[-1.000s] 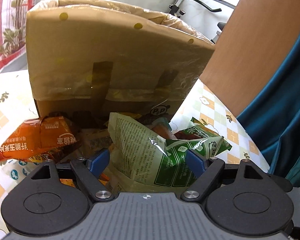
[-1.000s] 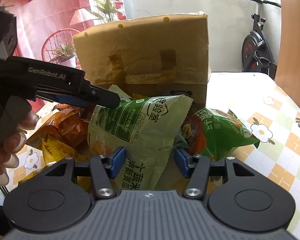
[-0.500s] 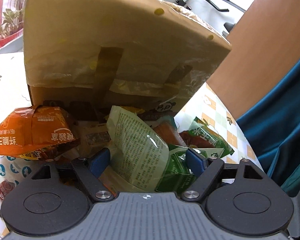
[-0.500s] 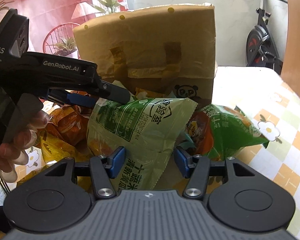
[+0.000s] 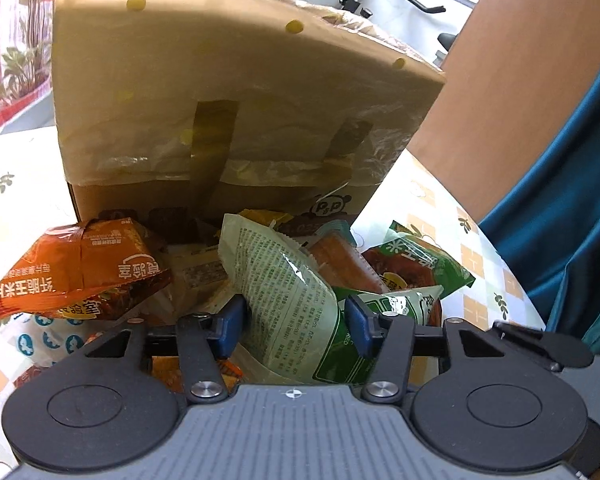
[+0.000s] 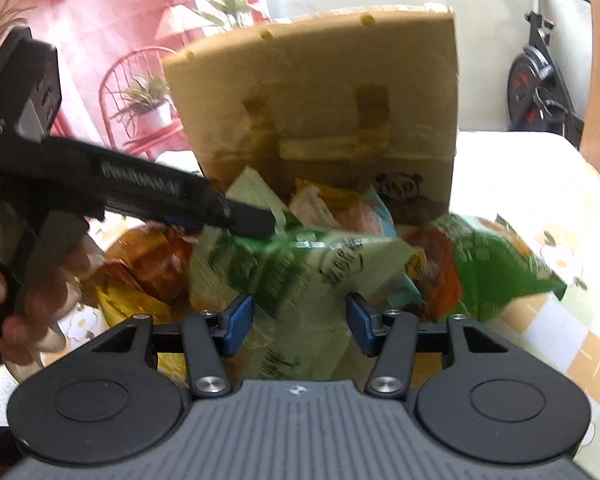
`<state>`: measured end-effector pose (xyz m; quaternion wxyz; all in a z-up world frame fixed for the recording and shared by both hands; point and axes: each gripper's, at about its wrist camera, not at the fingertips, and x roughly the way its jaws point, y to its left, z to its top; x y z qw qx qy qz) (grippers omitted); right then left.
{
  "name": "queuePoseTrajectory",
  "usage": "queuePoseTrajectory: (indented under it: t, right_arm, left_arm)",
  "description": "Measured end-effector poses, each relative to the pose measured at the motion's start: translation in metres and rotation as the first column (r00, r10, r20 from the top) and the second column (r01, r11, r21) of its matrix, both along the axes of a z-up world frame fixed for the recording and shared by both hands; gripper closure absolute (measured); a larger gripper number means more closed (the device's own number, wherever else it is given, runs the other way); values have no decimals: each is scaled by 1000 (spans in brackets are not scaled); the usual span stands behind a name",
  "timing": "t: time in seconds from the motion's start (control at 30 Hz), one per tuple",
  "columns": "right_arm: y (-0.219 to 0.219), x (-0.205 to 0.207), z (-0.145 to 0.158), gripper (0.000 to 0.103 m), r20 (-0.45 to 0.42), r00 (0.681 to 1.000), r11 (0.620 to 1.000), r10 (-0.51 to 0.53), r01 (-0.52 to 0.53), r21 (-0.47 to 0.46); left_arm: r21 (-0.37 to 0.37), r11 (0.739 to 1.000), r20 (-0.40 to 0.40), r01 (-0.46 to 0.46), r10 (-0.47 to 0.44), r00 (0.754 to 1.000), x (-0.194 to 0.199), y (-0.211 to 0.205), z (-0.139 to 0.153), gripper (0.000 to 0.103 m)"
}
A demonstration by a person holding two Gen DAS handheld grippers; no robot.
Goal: Organize snacks
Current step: 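Lift the green snack bag with the left tool and drop it into the box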
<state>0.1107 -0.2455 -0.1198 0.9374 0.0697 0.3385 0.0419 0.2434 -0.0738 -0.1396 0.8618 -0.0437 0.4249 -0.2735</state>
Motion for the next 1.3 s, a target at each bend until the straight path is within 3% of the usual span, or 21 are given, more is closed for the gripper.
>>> queuePoseTrajectory:
  t: [0.17,0.3,0.53,0.77,1.07,1.3]
  right_arm:
    - [6,0,9,57,41,999,999,19,-18,-26]
    - [11,3,8,57,18,1000,998,20,-19,-61]
    - [9,3,-8,41,-52,999,999,10,-12,-35]
    - [2,6,-20,30,-41,999,999,1,0,36]
    - [12,-2,-17,39,25,998,998,54,-55,36]
    - [8,-5,11,39,91,994,998,62,-64,12]
  left_arm:
    - [8,1000,24,0,0,1000,-9,4,4,48]
    - [-11,1000,0,-29,29,1000,-7,12,-1,49]
    - [-6,1000,11,-25,25,1000,-8,12,-2,50]
    - [2,1000,27,-26,26,999,-14,13,-2,51]
    - [-4,1000,75,-8,8,997,-29,18,15,51]
    - [-61,998,143,-4,13,990,-32,21,44,51]
